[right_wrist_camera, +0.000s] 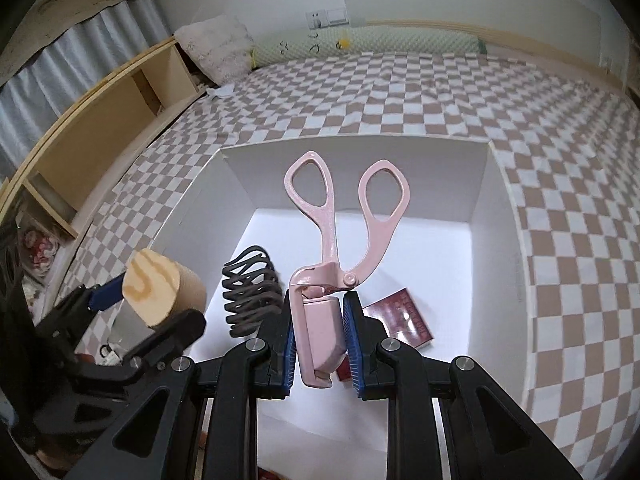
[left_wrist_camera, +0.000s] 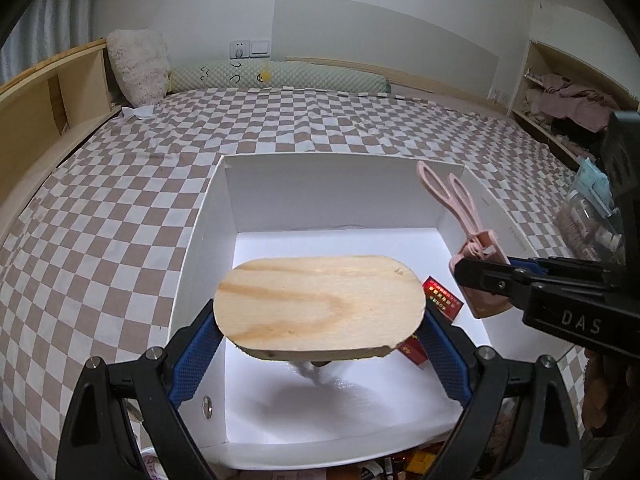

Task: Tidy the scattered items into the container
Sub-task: 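Open the right gripper to drop the scissors while the left gripper drops the wooden lid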

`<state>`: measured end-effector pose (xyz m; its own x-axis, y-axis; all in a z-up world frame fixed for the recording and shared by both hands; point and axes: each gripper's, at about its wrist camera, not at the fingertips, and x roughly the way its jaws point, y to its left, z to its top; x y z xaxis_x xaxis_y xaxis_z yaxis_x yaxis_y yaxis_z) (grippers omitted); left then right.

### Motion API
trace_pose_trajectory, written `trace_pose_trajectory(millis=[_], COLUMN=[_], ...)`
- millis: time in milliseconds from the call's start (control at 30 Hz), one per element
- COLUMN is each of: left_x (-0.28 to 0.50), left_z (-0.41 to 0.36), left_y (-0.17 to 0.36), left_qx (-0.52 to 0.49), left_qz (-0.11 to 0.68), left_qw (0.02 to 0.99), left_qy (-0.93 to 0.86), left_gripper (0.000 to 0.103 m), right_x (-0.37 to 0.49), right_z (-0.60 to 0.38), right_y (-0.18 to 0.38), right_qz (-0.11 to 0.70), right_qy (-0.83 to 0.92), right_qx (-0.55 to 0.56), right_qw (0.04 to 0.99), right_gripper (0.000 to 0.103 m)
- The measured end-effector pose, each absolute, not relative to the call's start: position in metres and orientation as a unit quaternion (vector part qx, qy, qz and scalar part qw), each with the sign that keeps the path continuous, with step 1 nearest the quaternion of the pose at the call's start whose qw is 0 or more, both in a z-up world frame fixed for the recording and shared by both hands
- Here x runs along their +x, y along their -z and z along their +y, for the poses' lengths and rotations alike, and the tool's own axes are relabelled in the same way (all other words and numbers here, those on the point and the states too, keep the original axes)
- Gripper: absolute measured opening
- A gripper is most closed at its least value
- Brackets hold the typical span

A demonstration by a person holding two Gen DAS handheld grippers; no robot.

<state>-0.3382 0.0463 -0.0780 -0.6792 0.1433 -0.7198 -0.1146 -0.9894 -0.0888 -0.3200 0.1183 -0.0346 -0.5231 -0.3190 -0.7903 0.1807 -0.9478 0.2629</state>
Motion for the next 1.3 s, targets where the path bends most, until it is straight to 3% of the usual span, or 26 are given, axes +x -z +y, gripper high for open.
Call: trace_pose_trajectory(millis=[300, 633, 1300], left_x=[-0.337, -0.34, -0.343], left_z=[0.044, 0.056, 0.095], left_y=[0.083, 0.088, 0.099], left_qx=[-0.4, -0.412, -0.47], left_qz=[-0.013, 0.001, -0.007], left_qw=[0.061, 0.062, 0.092], left_qy=[-0.914, -0.909, -0.878], left_gripper=[0.094, 0.094, 0.094], right_x=[-0.321, -0.32, -0.316], right_z=[0.103, 0.118, 0.124], right_y=[0.038, 0.023, 0.025], right_qz=[-0.044, -0.092, -0.109], right_qy=[0.87, 0.868, 0.858], right_qx=[0.474, 0.47, 0.484], right_qw=[0.127, 0.126, 0.131], right_gripper=[0.022, 0.022, 0.022])
